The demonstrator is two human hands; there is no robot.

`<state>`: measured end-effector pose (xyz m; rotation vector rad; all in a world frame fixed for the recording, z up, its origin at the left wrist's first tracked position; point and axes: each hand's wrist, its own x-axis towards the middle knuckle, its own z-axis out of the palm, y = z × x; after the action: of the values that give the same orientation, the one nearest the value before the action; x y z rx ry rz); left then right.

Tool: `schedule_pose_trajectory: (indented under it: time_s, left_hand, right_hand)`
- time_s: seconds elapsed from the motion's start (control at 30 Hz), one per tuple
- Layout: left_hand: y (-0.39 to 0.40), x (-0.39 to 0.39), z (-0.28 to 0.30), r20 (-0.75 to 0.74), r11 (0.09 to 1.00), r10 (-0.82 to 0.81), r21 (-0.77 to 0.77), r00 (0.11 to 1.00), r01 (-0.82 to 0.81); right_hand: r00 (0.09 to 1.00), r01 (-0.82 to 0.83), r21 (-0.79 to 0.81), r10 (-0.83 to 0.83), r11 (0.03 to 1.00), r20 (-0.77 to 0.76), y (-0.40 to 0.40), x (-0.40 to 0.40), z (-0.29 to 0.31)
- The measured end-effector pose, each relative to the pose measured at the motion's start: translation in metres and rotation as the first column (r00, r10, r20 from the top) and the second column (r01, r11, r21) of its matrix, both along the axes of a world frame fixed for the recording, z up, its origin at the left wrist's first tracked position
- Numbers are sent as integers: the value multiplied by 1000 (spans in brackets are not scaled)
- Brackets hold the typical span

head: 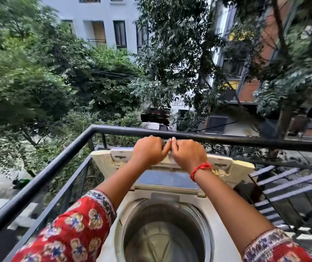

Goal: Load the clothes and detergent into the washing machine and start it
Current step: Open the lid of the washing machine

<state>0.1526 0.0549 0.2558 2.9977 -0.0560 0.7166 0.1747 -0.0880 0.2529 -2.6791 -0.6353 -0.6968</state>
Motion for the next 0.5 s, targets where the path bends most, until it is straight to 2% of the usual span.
schedule_pose_trajectory:
  time_s: [0.33,0.5]
  left_hand:
    - [16,78,12,-66,997,41,-69,997,-46]
    - [24,111,15,-157,995,36,-91,987,-51]
  right_hand:
    - [995,-27,25,29,999,-97,17,80,12]
    - [991,-19,44,24,999,-135,23,113,12]
